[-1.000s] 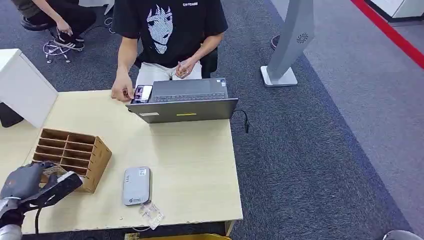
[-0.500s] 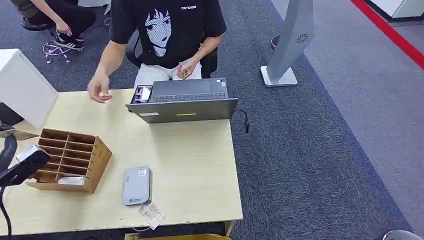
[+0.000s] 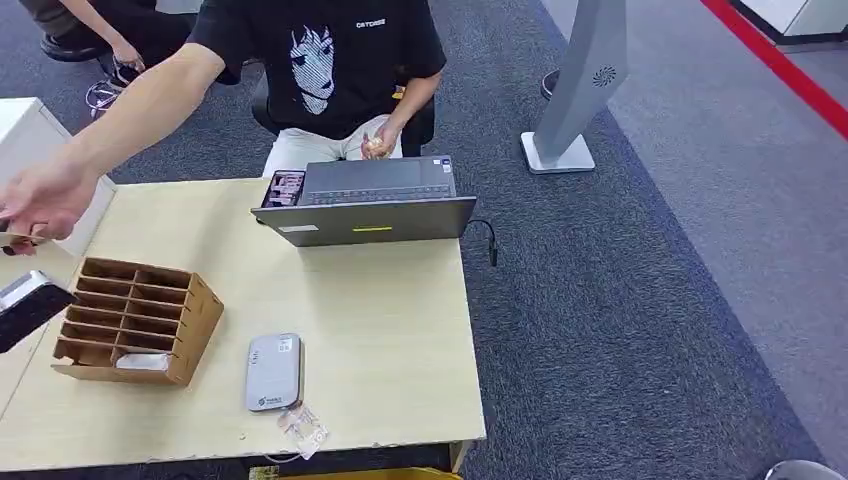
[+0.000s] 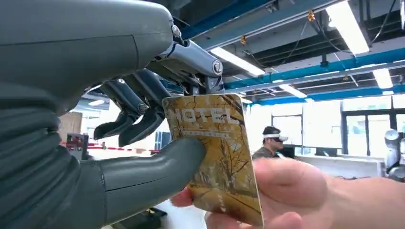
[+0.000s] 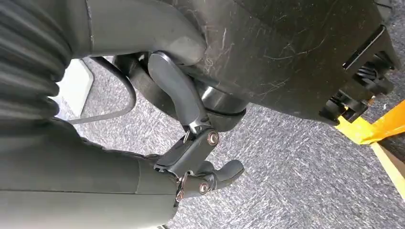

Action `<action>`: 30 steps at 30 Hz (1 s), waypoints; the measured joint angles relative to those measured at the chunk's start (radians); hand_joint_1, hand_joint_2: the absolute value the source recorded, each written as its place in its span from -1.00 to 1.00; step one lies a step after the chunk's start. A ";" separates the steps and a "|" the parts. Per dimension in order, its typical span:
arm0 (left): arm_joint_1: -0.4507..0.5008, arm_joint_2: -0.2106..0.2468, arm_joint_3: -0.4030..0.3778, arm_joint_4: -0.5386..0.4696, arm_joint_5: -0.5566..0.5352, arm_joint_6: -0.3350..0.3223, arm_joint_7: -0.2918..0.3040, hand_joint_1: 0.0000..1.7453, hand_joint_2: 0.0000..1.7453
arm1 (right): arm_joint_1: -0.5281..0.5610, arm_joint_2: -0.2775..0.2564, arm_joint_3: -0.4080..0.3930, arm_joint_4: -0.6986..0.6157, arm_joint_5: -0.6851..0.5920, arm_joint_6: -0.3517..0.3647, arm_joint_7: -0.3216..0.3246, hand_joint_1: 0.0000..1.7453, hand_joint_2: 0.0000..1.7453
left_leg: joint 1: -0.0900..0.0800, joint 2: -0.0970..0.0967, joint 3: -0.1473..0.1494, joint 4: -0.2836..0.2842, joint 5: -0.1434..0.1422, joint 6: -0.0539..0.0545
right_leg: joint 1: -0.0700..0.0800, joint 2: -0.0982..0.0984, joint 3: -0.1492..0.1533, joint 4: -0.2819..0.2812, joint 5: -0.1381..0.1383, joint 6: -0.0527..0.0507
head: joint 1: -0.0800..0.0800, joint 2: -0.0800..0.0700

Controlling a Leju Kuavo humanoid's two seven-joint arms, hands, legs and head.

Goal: Pass the card to the sensor for recognition and then transmit it.

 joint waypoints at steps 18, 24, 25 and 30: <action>-0.060 -0.085 -0.003 0.257 -0.021 0.038 0.089 -1.00 1.00 | -0.007 0.000 -0.005 0.005 0.029 0.019 -0.014 -1.00 1.00 | 0.000 0.001 0.000 0.000 0.000 0.000 | 0.000 0.001 0.000 0.000 0.000 0.000 | 0.000 0.000; -0.029 -0.132 0.014 0.251 0.065 0.041 0.079 -1.00 1.00 | -0.003 0.000 -0.005 0.003 0.054 0.031 0.010 -1.00 1.00 | 0.000 0.000 0.000 0.000 0.000 0.000 | 0.000 0.001 0.000 0.000 0.000 0.000 | 0.000 0.000; -0.024 -0.140 0.017 0.242 0.080 0.044 0.075 -1.00 1.00 | -0.002 0.000 -0.005 0.003 0.064 0.036 0.015 -1.00 1.00 | 0.000 0.001 0.000 0.000 0.000 0.000 | 0.000 0.001 0.000 0.000 0.000 0.000 | 0.000 0.000; 0.028 -0.180 0.044 0.161 0.113 0.087 0.058 -1.00 1.00 | 0.000 0.000 -0.005 -0.004 0.084 0.049 0.037 -1.00 1.00 | 0.000 0.001 0.000 0.000 0.000 0.000 | 0.000 0.001 0.000 0.000 0.000 0.000 | 0.000 0.000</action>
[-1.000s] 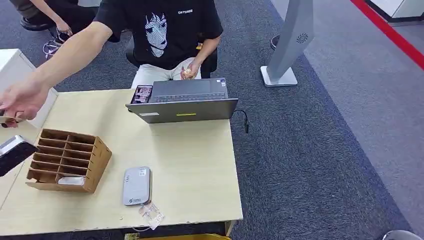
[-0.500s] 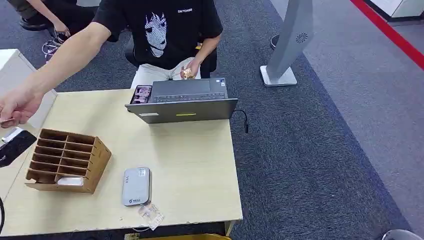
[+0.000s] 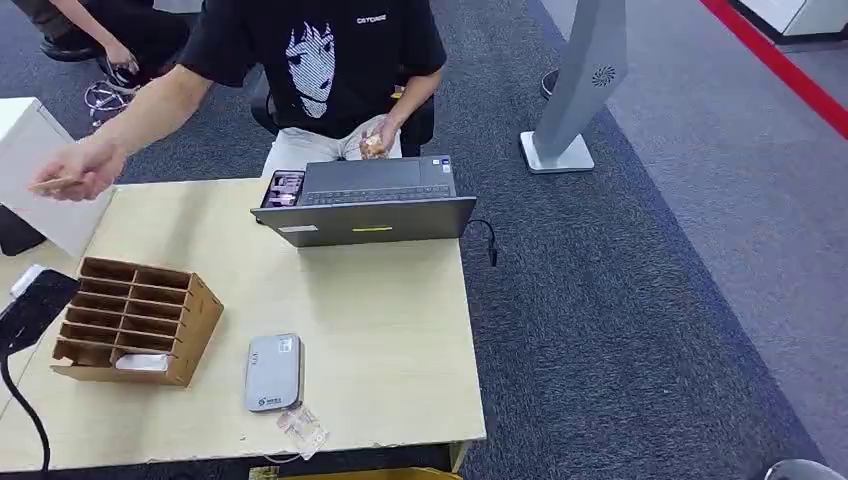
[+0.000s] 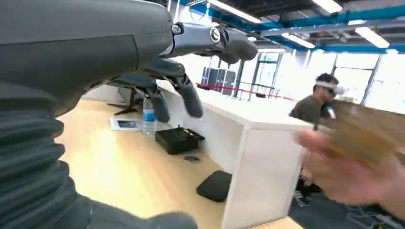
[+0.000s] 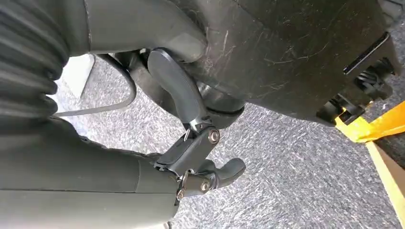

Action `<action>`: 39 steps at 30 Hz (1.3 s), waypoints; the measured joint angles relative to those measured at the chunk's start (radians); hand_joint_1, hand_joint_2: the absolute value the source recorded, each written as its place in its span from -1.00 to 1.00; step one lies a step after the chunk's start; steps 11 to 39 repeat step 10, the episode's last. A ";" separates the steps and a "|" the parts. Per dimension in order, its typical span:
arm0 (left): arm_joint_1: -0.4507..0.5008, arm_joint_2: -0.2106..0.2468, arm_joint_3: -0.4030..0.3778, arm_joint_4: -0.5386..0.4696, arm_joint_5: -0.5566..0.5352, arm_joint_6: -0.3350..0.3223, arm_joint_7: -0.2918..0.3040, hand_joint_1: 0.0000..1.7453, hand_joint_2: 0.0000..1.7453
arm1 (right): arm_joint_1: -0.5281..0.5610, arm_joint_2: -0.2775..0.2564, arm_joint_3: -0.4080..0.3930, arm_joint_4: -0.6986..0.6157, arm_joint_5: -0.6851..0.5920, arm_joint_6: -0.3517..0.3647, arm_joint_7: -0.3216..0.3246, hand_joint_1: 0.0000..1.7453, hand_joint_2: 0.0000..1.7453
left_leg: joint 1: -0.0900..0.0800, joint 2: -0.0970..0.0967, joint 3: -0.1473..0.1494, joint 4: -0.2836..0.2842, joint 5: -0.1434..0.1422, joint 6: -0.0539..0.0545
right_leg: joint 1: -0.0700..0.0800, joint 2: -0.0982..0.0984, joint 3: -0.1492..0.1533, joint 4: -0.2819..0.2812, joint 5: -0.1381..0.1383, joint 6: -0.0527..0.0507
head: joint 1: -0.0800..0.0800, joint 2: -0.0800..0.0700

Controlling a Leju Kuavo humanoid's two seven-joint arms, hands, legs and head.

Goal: Pass the card to the sensor for recognition and then transmit it.

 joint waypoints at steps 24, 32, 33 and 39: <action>0.177 -0.026 0.110 -0.245 0.042 0.026 0.010 -1.00 1.00 | 0.018 -0.005 -0.001 -0.034 -0.002 0.001 0.042 -1.00 1.00 | 0.000 0.002 0.000 0.000 -0.001 0.000 | 0.000 0.002 0.000 0.000 0.000 0.000 | 0.000 0.000; 0.177 -0.026 0.110 -0.245 0.042 0.026 0.010 -1.00 1.00 | 0.018 -0.005 -0.001 -0.034 -0.002 0.001 0.042 -1.00 1.00 | 0.000 0.002 0.000 0.000 -0.001 0.000 | 0.000 0.002 0.000 0.000 0.000 0.000 | 0.000 0.000; 0.177 -0.026 0.110 -0.245 0.042 0.026 0.010 -1.00 1.00 | 0.018 -0.005 -0.001 -0.034 -0.002 0.001 0.042 -1.00 1.00 | 0.000 0.002 0.000 0.000 -0.001 0.000 | 0.000 0.002 0.000 0.000 0.000 0.000 | 0.000 0.000; 0.177 -0.026 0.110 -0.245 0.042 0.026 0.010 -1.00 1.00 | 0.018 -0.005 -0.001 -0.034 -0.002 0.001 0.042 -1.00 1.00 | 0.000 0.002 0.000 0.000 -0.001 0.000 | 0.000 0.002 0.000 0.000 0.000 0.000 | 0.000 0.000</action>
